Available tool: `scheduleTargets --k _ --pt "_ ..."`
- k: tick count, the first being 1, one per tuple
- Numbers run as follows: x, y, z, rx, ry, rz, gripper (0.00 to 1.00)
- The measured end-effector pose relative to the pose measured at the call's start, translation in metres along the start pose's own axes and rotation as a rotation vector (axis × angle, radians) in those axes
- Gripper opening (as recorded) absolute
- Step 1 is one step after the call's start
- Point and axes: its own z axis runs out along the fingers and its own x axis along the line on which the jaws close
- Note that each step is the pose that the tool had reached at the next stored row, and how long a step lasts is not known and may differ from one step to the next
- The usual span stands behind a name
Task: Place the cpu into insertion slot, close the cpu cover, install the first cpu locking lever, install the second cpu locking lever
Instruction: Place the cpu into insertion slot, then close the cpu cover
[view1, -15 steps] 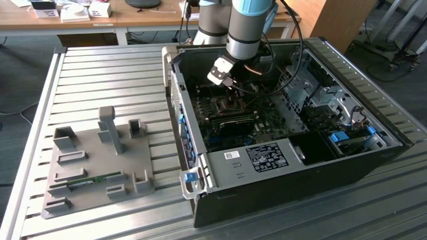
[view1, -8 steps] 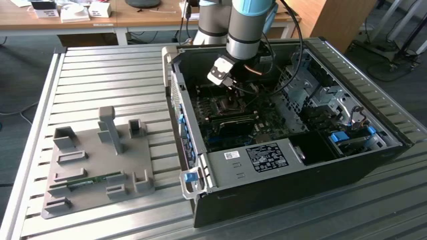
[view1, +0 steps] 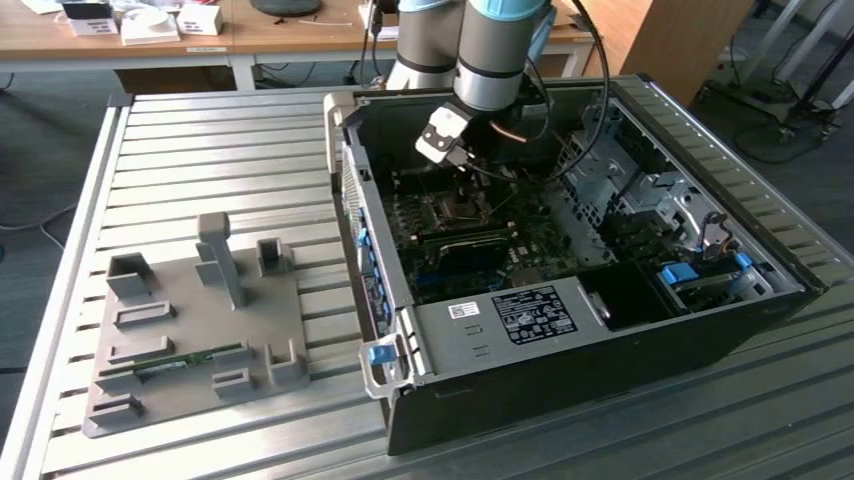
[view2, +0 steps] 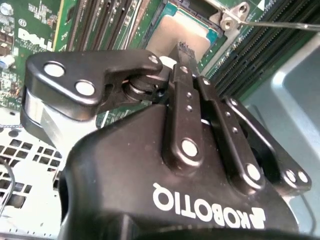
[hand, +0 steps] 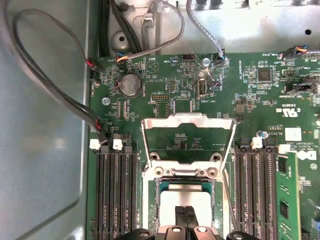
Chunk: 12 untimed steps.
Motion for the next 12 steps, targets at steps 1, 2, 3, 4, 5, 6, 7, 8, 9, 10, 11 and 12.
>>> scheduleTargets --k 1,2,3,4,5,6,7,8,9,10,11,12 --pt "0.0001 0.0001 -0.0019 0.0 0.0 0.0 0.11" --pt "0.0001 0.0001 -0.0039 0.0 0.0 0.0 0.11" --pt "0.0002 0.0002 -0.006 0.0 0.0001 0.0 0.11" --pt "0.0002 0.0003 -0.008 0.0001 -0.0001 0.0 0.11" --pt "0.0003 0.0004 -0.0097 0.0 -0.0001 0.0 0.11" --pt "0.0003 0.0004 -0.011 0.0001 -0.0001 0.0 0.11" --pt "0.0004 0.0004 -0.0115 0.0 0.0 0.0 0.11" --pt "0.0004 0.0005 -0.0114 -0.0001 0.0002 0.0 0.11" --pt "0.0004 0.0004 -0.0114 -0.0001 0.0003 0.0 0.11" --pt "0.0004 0.0005 -0.0121 0.0 0.0 0.0 0.11" --pt "0.0004 0.0005 -0.0128 0.0 0.0 0.0 0.11" --pt "0.0004 0.0005 -0.0128 0.0 0.0 0.0 0.11"
